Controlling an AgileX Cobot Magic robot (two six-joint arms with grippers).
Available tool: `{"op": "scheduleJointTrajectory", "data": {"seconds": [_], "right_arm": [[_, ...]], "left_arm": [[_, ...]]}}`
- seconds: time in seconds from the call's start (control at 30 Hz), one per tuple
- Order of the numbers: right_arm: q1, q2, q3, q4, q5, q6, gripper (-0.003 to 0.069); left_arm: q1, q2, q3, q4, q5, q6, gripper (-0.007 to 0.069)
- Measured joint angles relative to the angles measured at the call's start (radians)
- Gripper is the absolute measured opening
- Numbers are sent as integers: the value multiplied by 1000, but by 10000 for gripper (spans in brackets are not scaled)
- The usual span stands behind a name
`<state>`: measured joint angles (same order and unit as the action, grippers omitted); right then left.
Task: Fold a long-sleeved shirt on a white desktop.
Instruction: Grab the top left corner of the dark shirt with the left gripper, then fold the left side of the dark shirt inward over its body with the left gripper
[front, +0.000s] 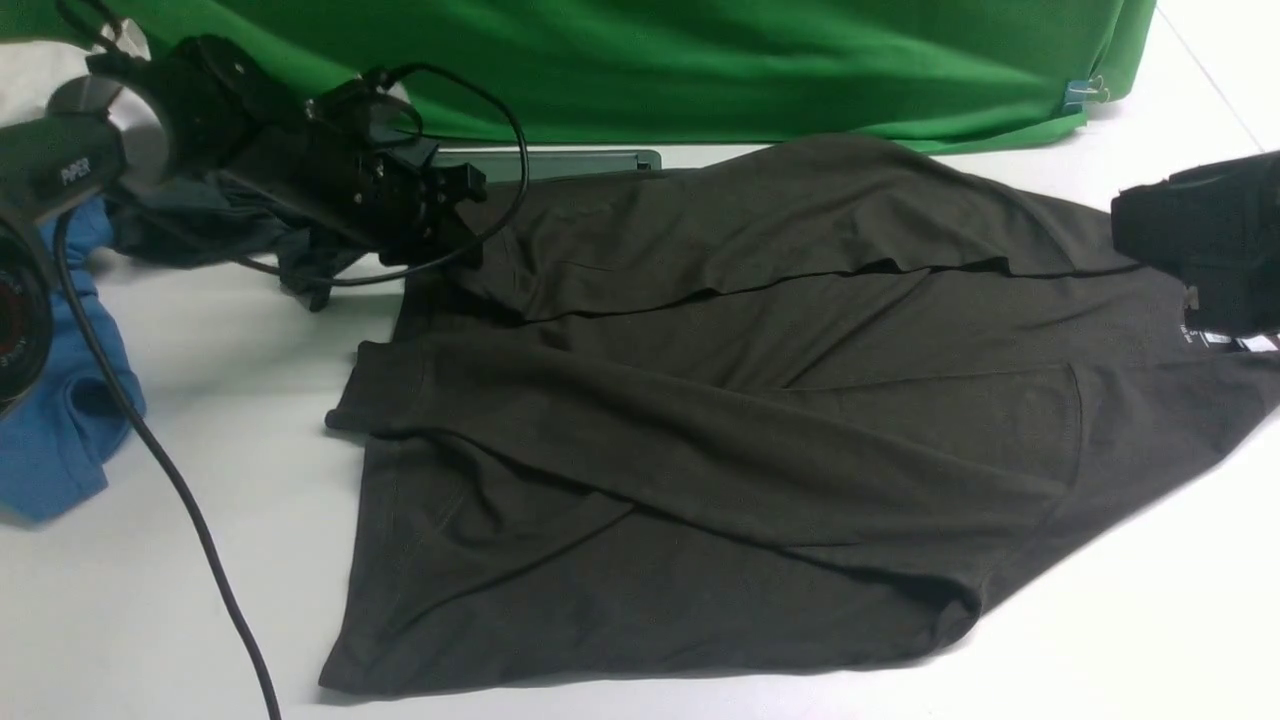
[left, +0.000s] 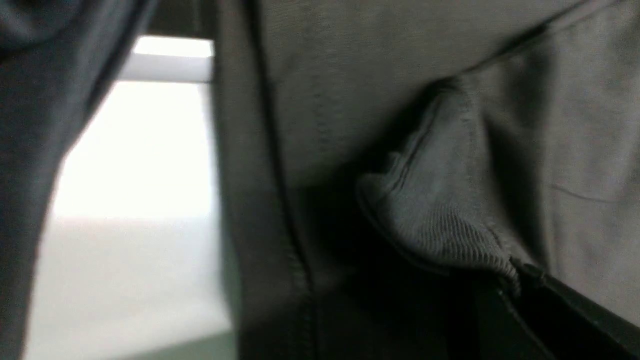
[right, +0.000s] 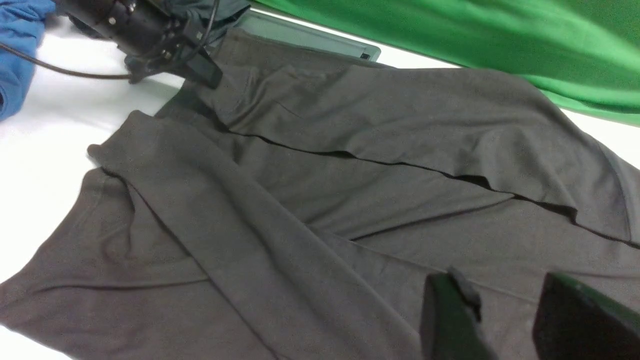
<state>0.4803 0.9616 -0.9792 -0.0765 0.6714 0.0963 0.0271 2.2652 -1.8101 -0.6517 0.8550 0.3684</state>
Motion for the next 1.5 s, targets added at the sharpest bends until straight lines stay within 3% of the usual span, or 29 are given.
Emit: {"op": "scheduleJointTrajectory", "data": {"seconds": [0.47,0.83,1.3,1.4,1.5], "right_arm": [[0,0,0,0,28,24,240],[0,0,0,0,41,24,240],[0,0,0,0,47,11,240],[0,0,0,0,47,4,240],[0,0,0,0,48,1,240]], "left_arm": [[-1,-223,-1,199,274,-164,38],[-35,-248,188,214,245,-172,38],[-40,-351,201,211,253,-185,38],[-55,-351,229,238,233,-207,38],[-78,-327,267,342,201,-292,48]]}}
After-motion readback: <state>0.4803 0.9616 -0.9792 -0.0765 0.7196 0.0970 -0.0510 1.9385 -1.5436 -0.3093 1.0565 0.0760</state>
